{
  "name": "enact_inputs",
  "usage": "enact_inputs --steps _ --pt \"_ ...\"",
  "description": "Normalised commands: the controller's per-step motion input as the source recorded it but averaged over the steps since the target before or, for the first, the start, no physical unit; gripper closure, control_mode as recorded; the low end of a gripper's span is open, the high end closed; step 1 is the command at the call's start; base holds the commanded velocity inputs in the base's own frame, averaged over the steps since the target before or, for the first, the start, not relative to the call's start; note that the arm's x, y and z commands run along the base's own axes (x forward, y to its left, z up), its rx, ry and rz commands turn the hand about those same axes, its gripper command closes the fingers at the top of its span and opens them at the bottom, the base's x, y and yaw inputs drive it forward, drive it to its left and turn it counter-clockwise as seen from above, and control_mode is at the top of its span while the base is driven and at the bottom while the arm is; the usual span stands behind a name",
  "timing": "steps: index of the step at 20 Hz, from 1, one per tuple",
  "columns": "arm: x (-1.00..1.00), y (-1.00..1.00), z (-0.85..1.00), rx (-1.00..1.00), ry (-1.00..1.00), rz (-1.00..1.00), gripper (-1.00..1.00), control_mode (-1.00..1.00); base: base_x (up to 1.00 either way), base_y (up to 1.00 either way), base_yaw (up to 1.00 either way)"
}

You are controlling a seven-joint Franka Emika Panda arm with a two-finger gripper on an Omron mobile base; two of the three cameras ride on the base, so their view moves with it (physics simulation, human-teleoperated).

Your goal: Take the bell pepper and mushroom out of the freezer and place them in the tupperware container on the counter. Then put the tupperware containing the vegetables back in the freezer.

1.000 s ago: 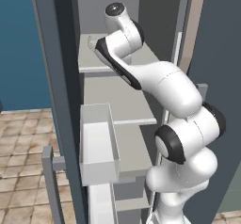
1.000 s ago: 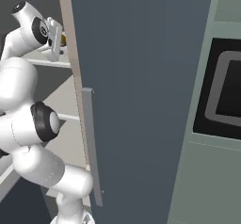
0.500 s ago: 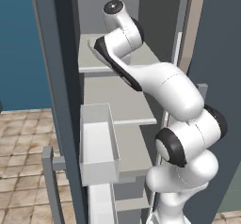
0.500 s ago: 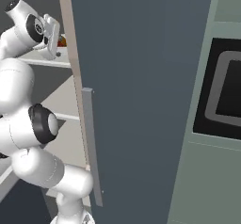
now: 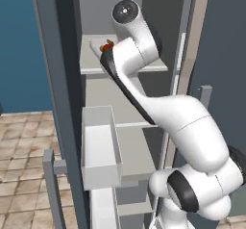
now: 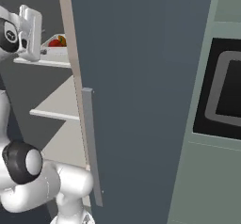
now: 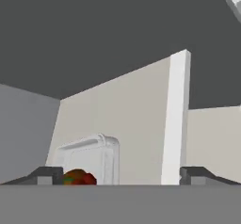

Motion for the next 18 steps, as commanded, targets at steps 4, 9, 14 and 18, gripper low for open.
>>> enact_inputs --steps 4,9,14,18 --pt "-1.00 -0.49 0.06 0.00 -0.17 0.01 -1.00 -1.00 0.00 0.00 0.00" --pt "-1.00 -0.47 0.00 0.02 -0.07 0.08 -1.00 -1.00 0.00 0.00 0.00" --pt "-1.00 -0.34 0.00 0.03 0.00 0.15 -1.00 -1.00 0.00 0.00 0.00" --pt "-1.00 -0.23 0.00 0.02 0.04 0.10 -1.00 -1.00 0.00 0.00 0.00"
